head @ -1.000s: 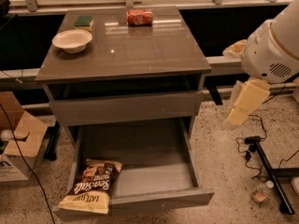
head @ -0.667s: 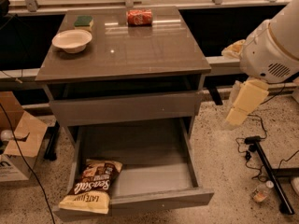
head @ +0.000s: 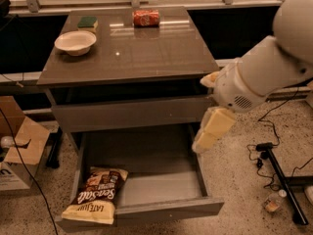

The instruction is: Pick brown chip bag from middle drawer and place on counter

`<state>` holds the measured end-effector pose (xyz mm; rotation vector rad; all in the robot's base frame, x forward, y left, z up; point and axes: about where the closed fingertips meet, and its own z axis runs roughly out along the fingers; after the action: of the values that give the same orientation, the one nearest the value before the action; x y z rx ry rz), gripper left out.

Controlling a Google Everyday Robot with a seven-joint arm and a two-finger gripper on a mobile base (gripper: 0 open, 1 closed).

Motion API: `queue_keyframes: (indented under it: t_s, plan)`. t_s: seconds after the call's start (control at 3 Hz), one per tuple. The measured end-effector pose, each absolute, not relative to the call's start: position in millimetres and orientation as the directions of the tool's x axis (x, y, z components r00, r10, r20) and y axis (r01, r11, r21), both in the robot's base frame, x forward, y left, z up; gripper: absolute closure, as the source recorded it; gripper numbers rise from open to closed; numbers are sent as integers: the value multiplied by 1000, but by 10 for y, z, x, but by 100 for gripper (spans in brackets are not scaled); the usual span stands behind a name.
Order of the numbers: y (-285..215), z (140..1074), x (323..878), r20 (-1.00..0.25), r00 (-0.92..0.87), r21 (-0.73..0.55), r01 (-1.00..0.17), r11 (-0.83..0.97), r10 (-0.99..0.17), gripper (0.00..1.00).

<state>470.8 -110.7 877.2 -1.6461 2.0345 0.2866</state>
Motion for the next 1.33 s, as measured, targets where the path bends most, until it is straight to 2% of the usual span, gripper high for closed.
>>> queue_keyframes:
  t_s: [0.33,0.67,1.33]
  plan:
    - [-740,8336,4746,-551,-133,-105,-968,226,-824,0]
    - [-451,7824,4833,-624,-199,5,-968,251,-755,0]
    - [-335,7516,4857,-656,-254,84,-960,266,-711,0]
